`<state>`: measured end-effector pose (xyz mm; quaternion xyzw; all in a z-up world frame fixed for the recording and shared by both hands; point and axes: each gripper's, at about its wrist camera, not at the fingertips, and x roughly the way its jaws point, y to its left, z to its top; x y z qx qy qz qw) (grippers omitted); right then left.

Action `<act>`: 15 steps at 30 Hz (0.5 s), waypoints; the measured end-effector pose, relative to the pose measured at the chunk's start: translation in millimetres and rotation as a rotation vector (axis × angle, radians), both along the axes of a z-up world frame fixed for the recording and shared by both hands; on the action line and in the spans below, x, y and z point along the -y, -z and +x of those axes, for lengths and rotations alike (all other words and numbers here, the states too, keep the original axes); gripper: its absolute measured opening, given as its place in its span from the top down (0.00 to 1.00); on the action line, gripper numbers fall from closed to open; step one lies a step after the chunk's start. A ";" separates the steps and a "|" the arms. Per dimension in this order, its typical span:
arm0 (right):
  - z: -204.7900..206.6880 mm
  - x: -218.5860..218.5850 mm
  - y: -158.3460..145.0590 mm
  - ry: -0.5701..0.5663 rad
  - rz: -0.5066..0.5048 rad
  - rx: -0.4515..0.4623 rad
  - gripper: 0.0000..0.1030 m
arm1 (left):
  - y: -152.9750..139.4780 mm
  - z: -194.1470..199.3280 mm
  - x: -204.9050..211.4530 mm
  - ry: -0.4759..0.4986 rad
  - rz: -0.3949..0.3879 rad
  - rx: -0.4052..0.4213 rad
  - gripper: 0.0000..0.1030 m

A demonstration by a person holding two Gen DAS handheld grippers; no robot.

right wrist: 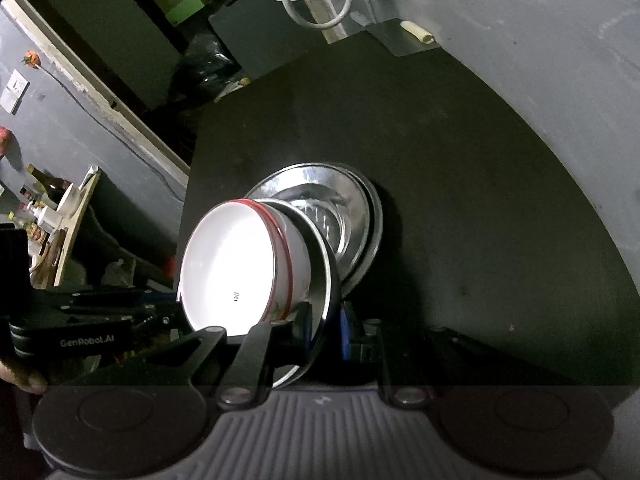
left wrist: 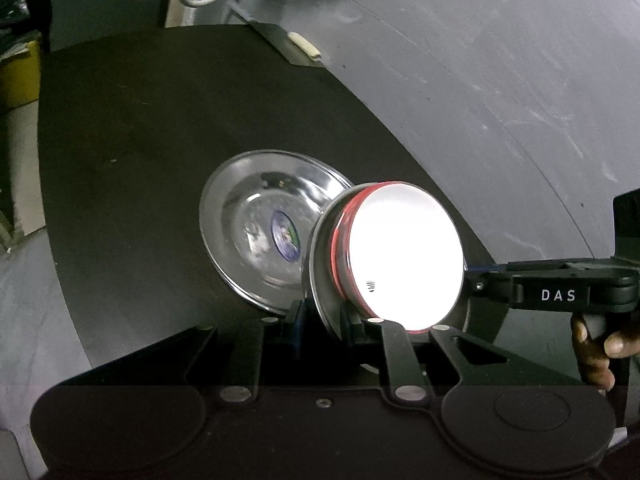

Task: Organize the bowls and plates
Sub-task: 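Carry the steel bowl with both grippers over the steel plate stack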

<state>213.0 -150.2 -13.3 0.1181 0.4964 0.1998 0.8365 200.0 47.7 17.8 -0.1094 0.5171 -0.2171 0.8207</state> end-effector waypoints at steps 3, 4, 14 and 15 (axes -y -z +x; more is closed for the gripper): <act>12.4 -3.3 1.1 -0.016 0.001 -0.001 0.85 | -1.4 6.1 -3.6 -0.029 0.003 0.000 0.82; 17.5 -4.7 1.4 -0.022 0.001 -0.001 0.85 | -1.4 8.5 -4.4 -0.038 0.003 0.000 0.82; 63.7 -21.2 3.7 -0.090 0.000 0.004 0.85 | 2.0 39.8 -16.4 -0.128 0.028 -0.014 0.83; 67.6 -22.1 4.6 -0.094 0.000 0.003 0.85 | 2.6 42.1 -17.3 -0.135 0.031 -0.017 0.84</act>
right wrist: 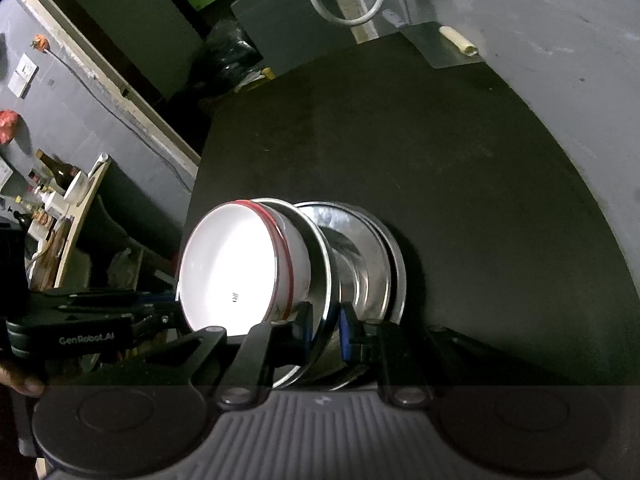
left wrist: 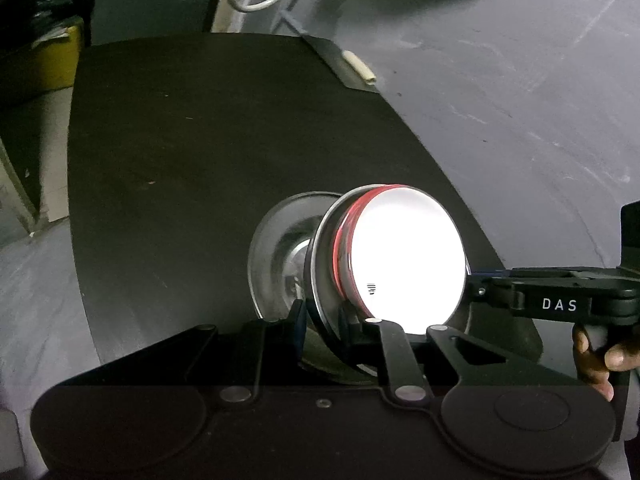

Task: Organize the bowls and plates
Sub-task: 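Carry the steel bowl with both grippers over the steel plate stack, then lower the steel bowl onto the plate stack with both grippers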

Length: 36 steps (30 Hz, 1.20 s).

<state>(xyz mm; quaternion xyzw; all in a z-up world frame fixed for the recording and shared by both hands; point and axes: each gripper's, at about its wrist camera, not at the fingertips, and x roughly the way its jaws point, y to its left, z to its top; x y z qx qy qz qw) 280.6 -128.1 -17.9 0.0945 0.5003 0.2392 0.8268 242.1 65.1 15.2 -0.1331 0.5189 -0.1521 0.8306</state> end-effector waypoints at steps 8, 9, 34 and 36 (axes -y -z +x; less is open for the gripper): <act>29.2 -6.2 15.2 -0.032 0.012 -0.032 0.85 | 10.4 22.6 -2.8 -0.040 0.027 -0.033 0.84; 31.8 -6.2 16.3 -0.033 0.013 -0.035 0.85 | 11.3 24.5 -2.9 -0.043 0.029 -0.038 0.85; 40.7 0.3 30.7 0.007 0.027 -0.086 0.85 | 24.5 50.0 20.0 -0.010 0.120 -0.082 0.85; 39.1 0.9 30.2 0.013 0.025 -0.086 0.85 | 25.2 49.9 19.9 -0.006 0.118 -0.081 0.85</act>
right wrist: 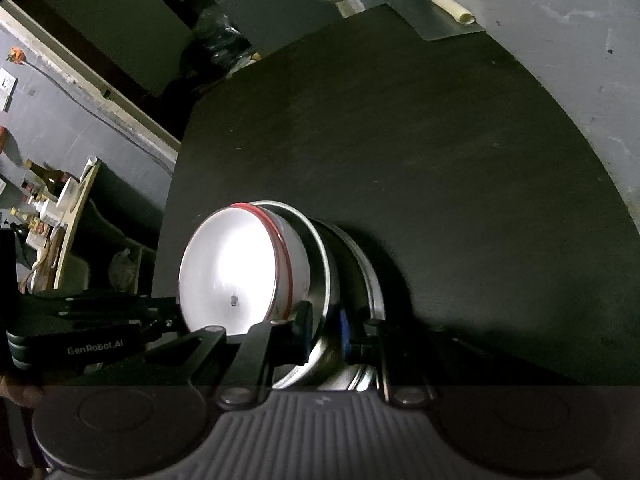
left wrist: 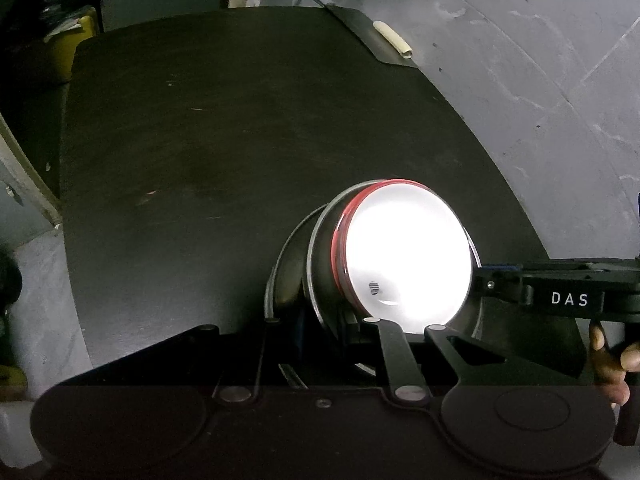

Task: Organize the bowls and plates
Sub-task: 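Lower the steel bowl onto the plate stack with both grippers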

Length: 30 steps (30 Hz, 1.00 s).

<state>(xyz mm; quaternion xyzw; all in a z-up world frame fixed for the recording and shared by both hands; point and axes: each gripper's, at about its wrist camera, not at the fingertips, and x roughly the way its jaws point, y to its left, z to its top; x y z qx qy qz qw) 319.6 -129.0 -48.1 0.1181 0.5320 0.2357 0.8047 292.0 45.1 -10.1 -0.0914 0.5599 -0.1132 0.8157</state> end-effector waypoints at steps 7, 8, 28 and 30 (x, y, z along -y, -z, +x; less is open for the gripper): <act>-3.2 -4.5 -3.3 0.014 -0.009 -0.002 0.85 | 1.8 0.7 -3.7 -0.001 -0.011 0.005 0.85; -3.7 -5.2 -3.3 0.018 -0.008 -0.005 0.85 | 2.0 0.4 -4.4 -0.003 -0.013 0.006 0.85; -18.8 -11.9 -2.7 0.085 -0.063 0.048 0.77 | -0.8 -7.2 -7.3 -0.045 -0.016 0.053 0.82; -21.5 -11.0 -2.4 0.091 -0.057 0.047 0.76 | -1.3 -8.6 -7.0 -0.046 -0.016 0.055 0.82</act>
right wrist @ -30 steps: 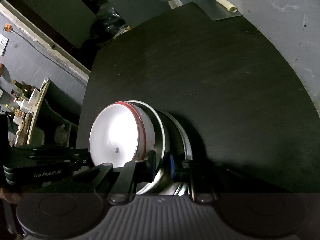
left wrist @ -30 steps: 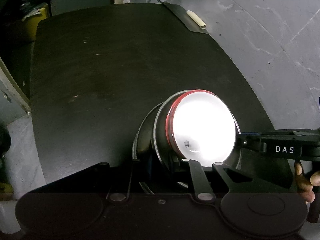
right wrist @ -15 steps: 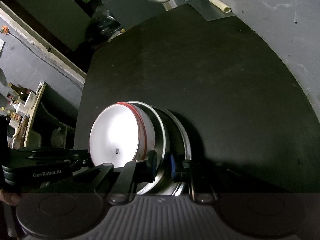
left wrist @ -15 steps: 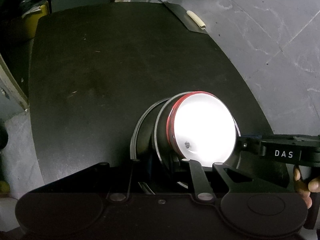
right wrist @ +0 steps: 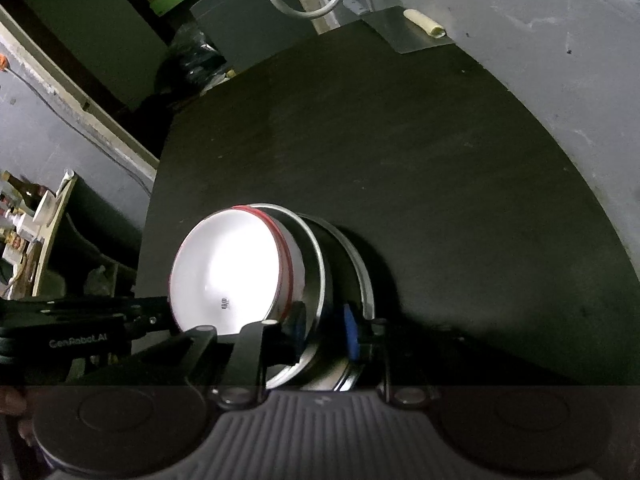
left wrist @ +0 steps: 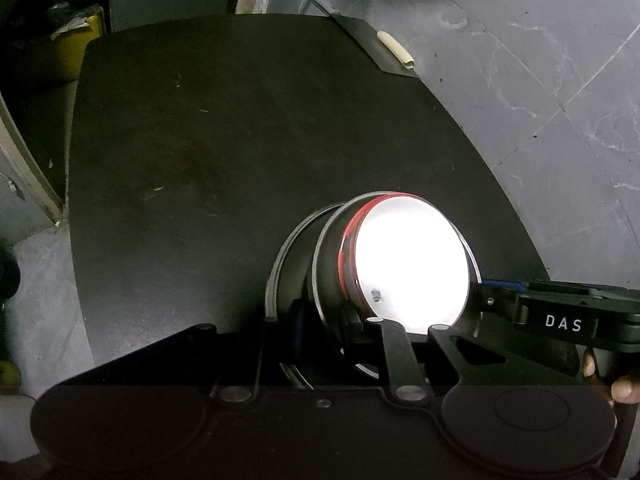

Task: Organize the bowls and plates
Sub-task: 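Lower the steel bowl onto the plate stack with both grippers, then open both grippers and release the steel bowl on the plates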

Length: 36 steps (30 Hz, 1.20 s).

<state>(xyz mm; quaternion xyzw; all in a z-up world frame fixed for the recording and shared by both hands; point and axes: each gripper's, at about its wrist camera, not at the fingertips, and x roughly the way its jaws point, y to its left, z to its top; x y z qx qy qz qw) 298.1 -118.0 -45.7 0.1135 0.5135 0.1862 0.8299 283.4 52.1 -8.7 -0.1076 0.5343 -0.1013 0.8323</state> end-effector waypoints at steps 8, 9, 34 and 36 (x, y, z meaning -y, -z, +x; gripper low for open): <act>-6.9 1.4 0.4 0.013 0.007 0.003 0.72 | -2.2 -4.3 0.8 -0.025 0.015 0.010 0.70; -8.2 1.5 0.0 0.013 0.006 0.005 0.72 | -2.5 -4.4 -0.5 -0.030 0.017 0.012 0.69; -29.3 20.4 -11.2 0.045 0.044 0.050 0.21 | -37.4 -40.4 -1.9 -0.134 0.104 0.130 0.18; -32.7 22.0 -16.2 0.032 0.038 0.077 0.15 | -40.3 -43.3 -3.9 -0.152 0.104 0.137 0.13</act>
